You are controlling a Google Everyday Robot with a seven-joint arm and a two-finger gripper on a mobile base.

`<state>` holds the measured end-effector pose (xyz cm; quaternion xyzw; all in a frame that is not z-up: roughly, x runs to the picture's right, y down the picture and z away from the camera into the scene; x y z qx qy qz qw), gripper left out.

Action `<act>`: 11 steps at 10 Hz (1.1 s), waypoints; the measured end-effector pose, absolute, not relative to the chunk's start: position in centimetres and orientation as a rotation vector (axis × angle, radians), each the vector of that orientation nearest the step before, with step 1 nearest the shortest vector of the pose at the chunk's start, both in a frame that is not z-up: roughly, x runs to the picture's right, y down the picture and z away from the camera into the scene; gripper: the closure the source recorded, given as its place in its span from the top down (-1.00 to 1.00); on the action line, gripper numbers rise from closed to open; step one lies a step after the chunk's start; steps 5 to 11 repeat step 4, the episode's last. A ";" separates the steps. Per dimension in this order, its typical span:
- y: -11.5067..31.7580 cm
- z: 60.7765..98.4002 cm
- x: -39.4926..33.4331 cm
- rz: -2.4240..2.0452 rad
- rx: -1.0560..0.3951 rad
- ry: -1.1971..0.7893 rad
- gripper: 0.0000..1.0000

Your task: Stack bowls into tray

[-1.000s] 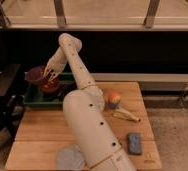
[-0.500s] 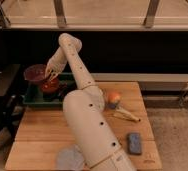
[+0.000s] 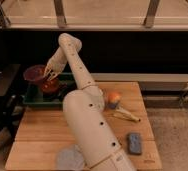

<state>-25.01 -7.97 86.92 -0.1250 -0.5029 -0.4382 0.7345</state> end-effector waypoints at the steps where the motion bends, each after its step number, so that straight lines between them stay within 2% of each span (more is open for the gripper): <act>1: -8.0 86.9 -25.0 -0.963 -0.275 -1.105 0.60; 11: -8.0 86.9 -25.0 -0.963 -0.275 -1.105 0.60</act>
